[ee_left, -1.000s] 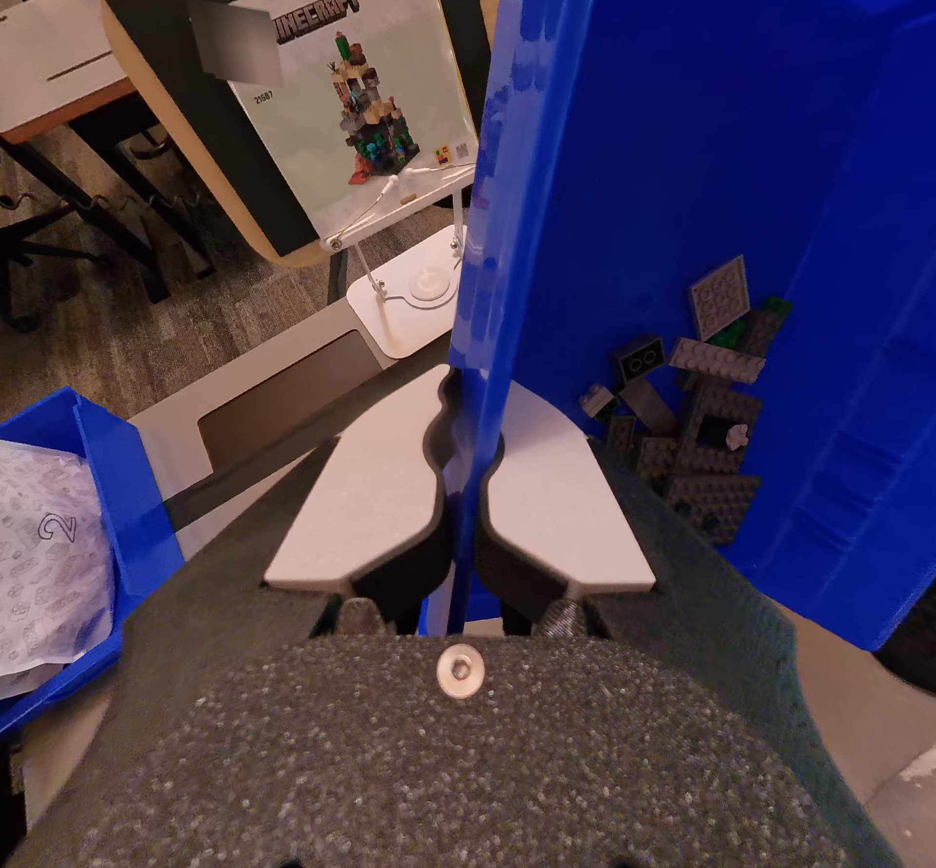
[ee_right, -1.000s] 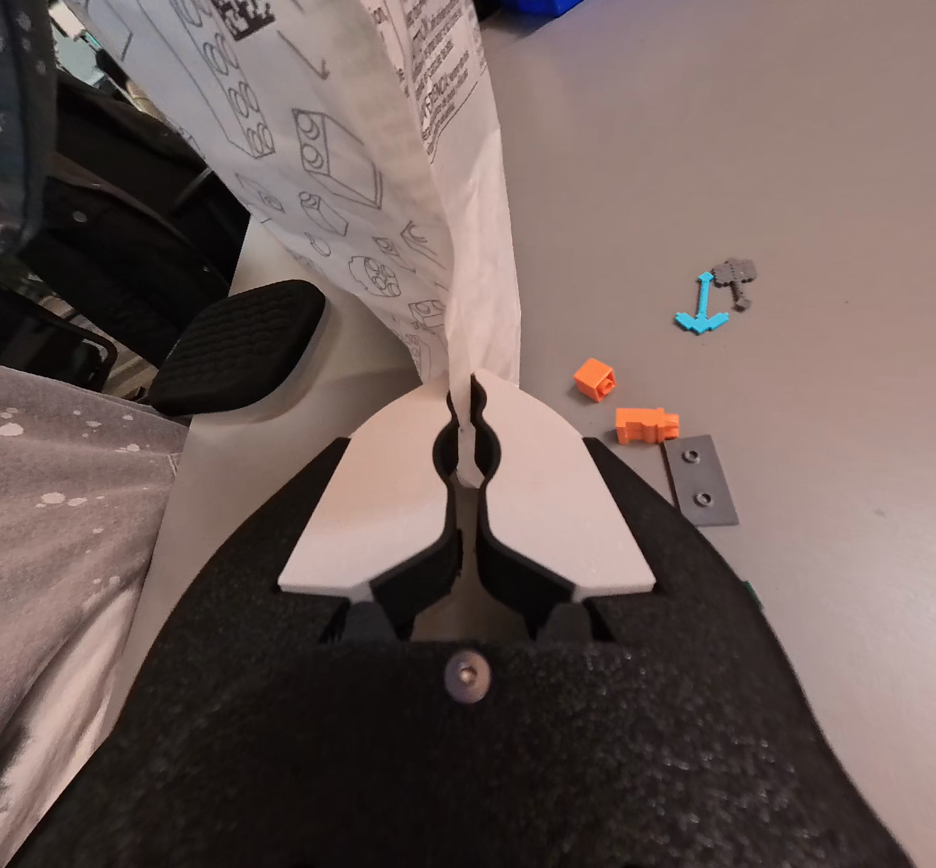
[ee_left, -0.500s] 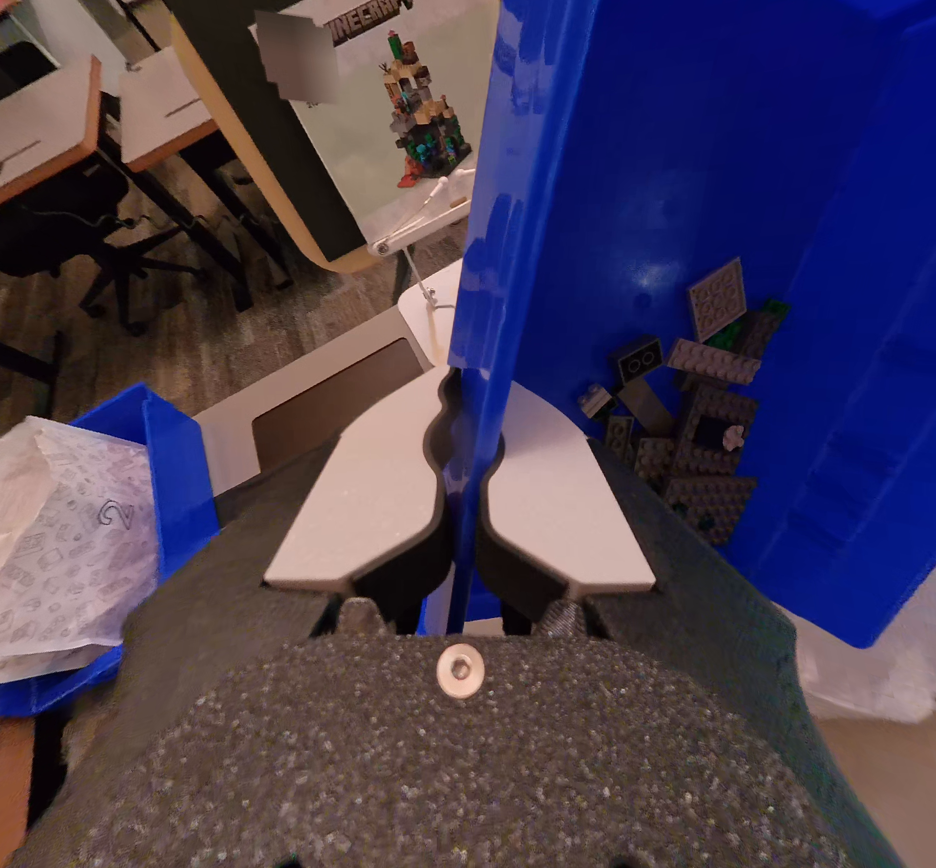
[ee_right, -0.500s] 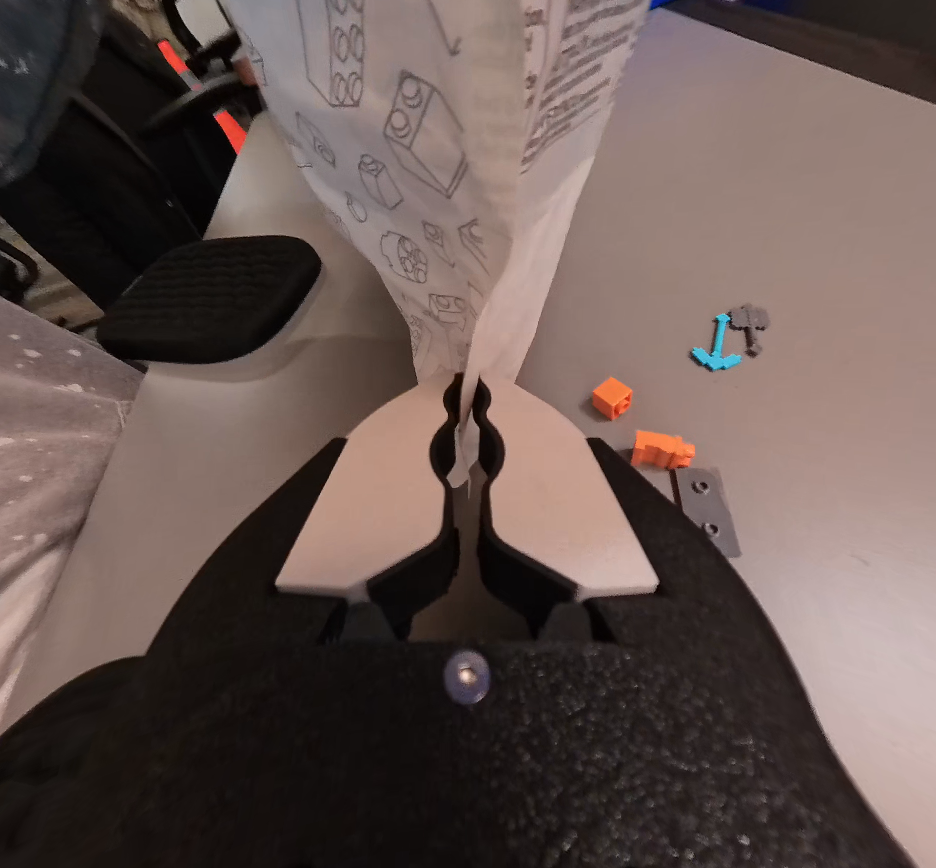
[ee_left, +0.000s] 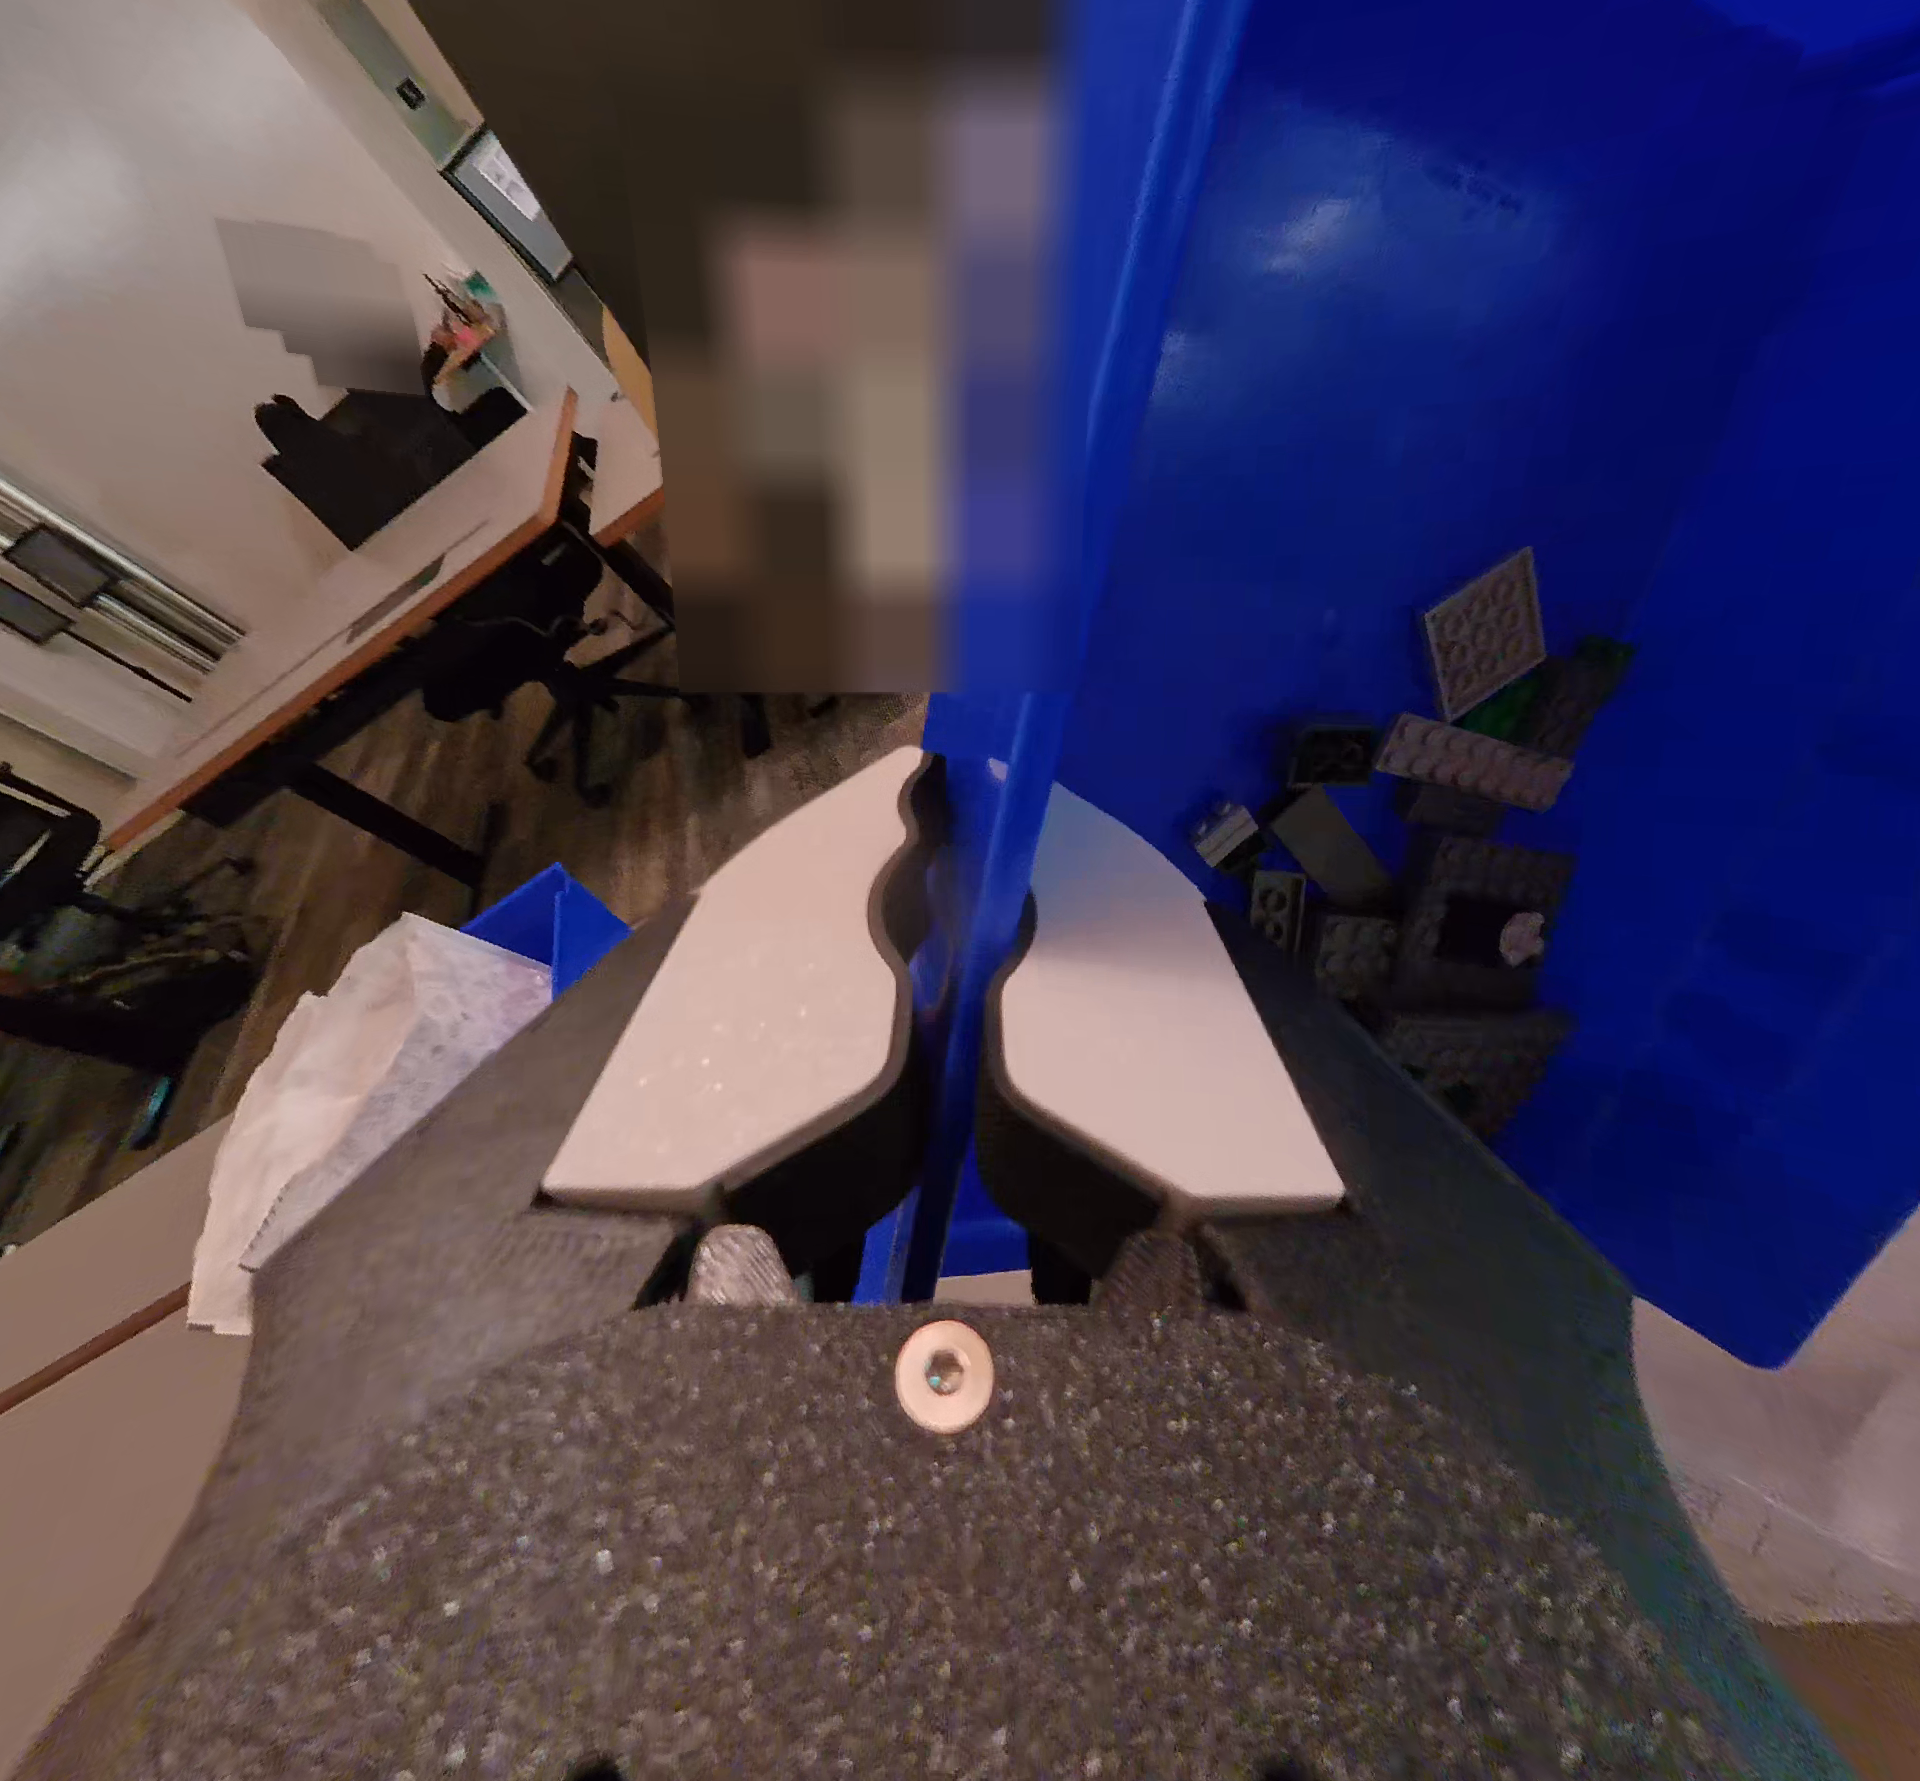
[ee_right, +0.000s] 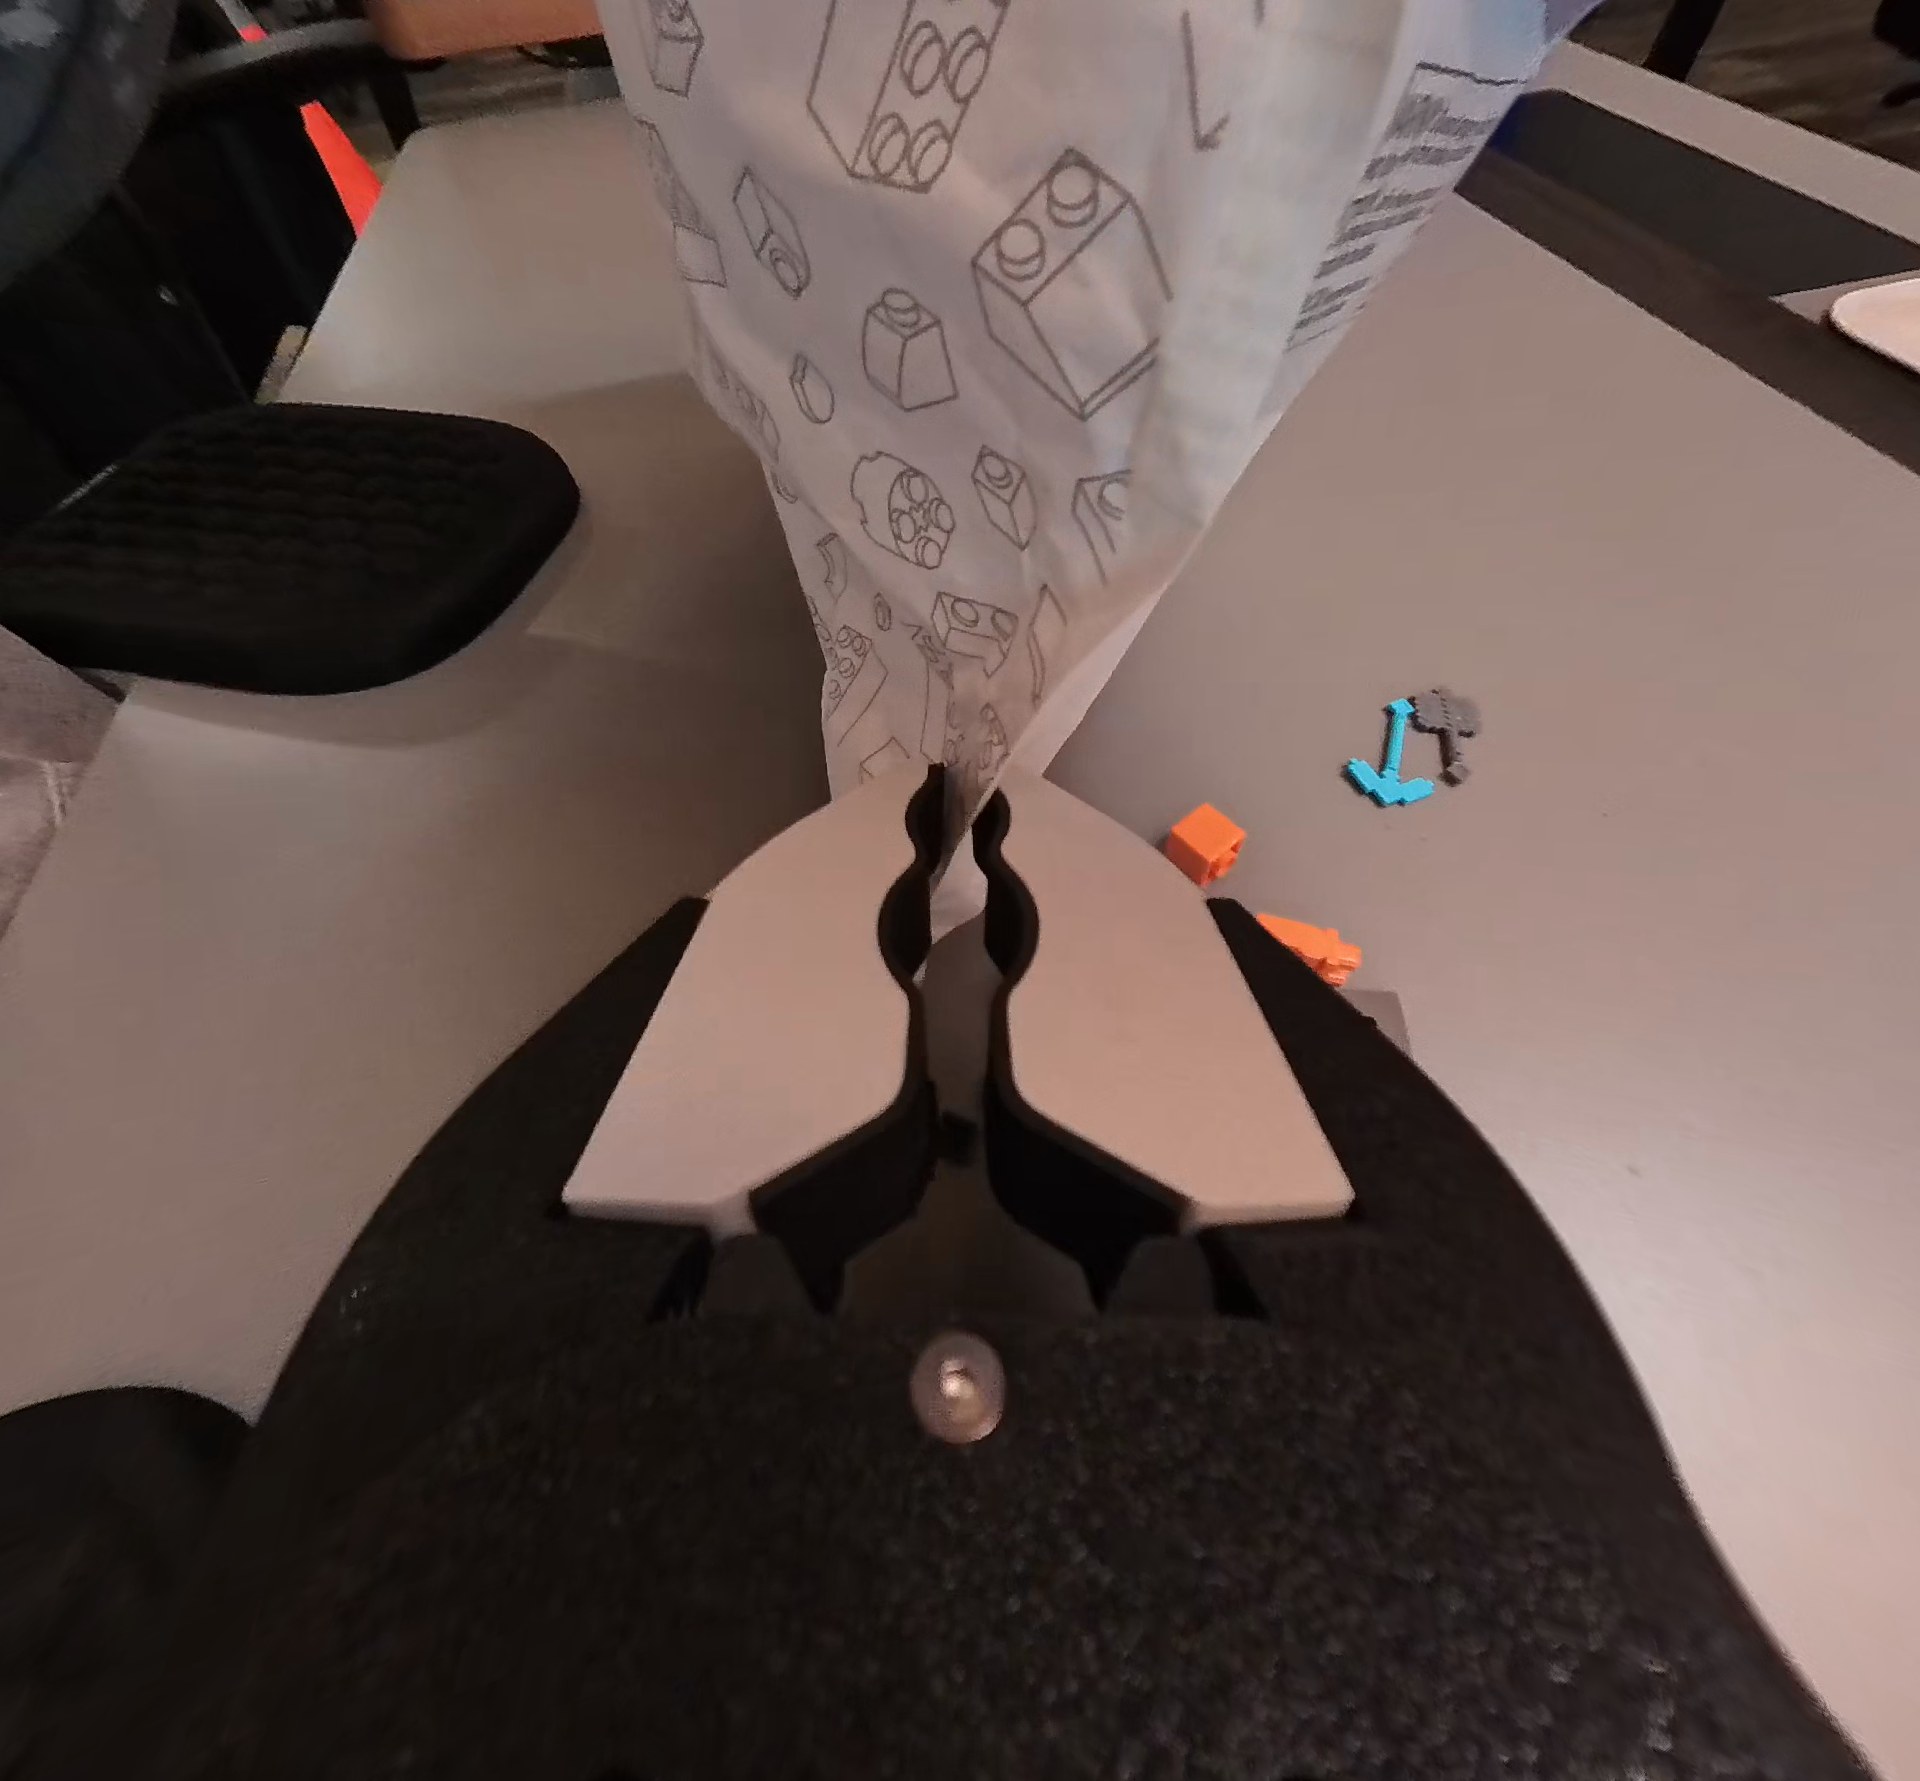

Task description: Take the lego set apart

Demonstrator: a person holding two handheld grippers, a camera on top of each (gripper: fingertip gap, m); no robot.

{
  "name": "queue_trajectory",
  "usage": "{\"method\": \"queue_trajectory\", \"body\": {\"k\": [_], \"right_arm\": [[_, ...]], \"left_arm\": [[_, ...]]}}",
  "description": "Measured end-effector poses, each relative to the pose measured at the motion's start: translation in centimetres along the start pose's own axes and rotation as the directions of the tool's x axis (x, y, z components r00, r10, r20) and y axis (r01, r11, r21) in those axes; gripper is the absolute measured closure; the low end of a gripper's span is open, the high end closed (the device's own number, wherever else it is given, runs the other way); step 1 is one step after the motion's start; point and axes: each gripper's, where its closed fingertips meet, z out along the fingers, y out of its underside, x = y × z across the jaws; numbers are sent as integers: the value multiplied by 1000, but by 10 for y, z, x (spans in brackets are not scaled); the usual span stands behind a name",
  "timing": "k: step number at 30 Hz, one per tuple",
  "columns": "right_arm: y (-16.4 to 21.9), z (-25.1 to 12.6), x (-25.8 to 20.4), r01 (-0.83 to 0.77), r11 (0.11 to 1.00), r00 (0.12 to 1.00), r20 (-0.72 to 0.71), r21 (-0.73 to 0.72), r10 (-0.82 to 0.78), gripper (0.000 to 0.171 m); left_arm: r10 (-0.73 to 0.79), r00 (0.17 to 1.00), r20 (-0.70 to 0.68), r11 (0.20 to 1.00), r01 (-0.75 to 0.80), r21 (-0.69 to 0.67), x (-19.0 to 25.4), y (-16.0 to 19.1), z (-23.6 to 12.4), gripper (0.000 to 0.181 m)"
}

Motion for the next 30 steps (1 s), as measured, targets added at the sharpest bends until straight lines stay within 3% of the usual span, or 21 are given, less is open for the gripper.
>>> {"method": "queue_trajectory", "body": {"k": [14,30], "right_arm": [[0,-1,-5,46,999,999,12,-5,-45,166],[2,-2,-2,42,999,999,4,-7,-42,167]], "left_arm": [[41,997,60,997,-45,70,21,-6,-1,175],[64,979,194,964,-111,240,22,-15,-42,175]]}}
